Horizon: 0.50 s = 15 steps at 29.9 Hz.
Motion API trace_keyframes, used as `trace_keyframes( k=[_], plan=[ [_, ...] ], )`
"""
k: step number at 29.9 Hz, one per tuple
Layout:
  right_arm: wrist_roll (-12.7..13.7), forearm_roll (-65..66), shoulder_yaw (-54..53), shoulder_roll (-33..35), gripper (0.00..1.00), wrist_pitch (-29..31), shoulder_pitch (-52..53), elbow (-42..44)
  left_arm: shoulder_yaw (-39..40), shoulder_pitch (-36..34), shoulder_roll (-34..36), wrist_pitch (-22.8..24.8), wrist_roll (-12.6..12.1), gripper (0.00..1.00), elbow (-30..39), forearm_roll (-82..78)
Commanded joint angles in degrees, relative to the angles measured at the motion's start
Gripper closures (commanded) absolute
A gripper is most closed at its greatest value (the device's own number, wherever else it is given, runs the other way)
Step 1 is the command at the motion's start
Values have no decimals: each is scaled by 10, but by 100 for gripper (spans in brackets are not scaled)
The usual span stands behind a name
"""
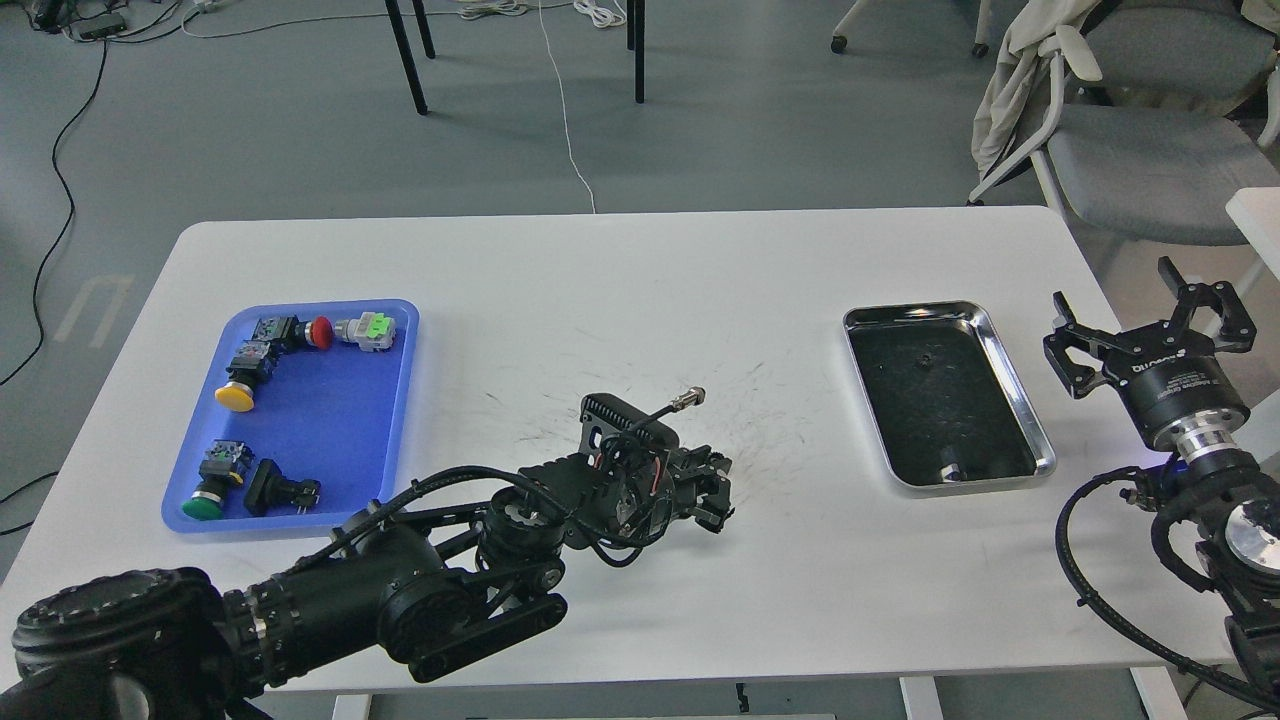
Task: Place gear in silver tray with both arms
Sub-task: 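Carry the second black gear with the left gripper to mid-table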
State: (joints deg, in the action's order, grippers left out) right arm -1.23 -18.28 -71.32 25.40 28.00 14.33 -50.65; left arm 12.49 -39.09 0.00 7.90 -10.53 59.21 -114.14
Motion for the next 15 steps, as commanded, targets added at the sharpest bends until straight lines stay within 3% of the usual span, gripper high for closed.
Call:
trace_keyframes(
  k=[1,9,12,15],
  plan=[
    [0,0,0,-1,4,0,0,-1,1,-1,0,-15,0,68,3,1],
    [0,0,-1,0,4,0,2,-4,15,-15,0,-24,-5,41,64,42],
    [0,0,-1,0,4,0,4,-4,27,-20,0,-51,-10,21,78,72],
    [0,1,3,0,4,0,5,-5,53,-35,0,-75,-9,14,78,82]
  ],
)
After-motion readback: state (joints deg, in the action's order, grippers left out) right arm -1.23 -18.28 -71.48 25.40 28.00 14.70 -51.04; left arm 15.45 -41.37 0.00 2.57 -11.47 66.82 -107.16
